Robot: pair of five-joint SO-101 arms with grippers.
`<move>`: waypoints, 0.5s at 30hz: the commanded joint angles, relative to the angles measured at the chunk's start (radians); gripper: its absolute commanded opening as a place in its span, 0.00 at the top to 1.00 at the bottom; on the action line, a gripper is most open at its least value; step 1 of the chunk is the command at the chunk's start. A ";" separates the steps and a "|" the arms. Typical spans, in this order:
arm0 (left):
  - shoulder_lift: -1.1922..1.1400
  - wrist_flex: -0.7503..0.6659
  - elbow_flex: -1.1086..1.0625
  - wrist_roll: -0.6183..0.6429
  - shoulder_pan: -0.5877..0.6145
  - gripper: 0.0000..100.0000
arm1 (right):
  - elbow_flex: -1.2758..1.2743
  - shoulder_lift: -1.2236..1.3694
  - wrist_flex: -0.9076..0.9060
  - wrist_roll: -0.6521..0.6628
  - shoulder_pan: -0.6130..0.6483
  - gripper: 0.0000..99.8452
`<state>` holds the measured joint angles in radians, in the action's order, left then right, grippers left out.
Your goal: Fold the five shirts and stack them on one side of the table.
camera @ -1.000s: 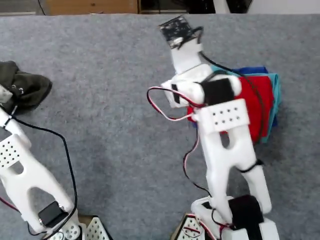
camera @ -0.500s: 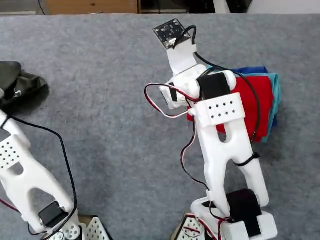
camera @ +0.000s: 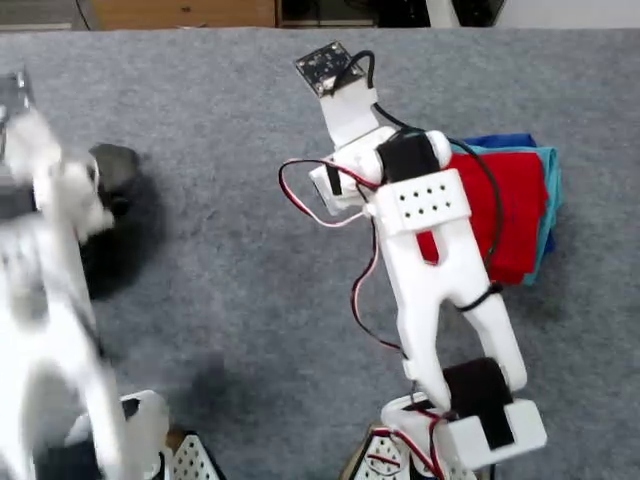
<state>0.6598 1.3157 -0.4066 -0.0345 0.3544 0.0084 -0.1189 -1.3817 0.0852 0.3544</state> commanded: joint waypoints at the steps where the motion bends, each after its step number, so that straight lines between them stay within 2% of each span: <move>1: 0.355 -0.126 -0.290 0.064 0.020 0.73 | 0.108 0.033 -0.005 0.011 0.016 0.95; 2: 0.358 -0.132 -0.299 0.098 0.048 0.71 | 0.131 0.051 -0.005 0.011 0.018 0.95; 7: 0.280 -0.120 -0.258 0.064 0.123 0.72 | 0.246 0.171 -0.023 0.009 0.051 0.95; 11: 0.222 -0.081 -0.199 0.063 0.210 0.72 | 0.380 0.309 -0.060 0.009 0.140 0.95; 15: 0.154 -0.080 -0.201 0.066 0.365 0.74 | 0.588 0.503 -0.063 0.009 0.262 0.94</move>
<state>0.8546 1.2313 -0.6567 0.0330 0.6168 0.4227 0.2877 -1.4354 0.0852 0.5340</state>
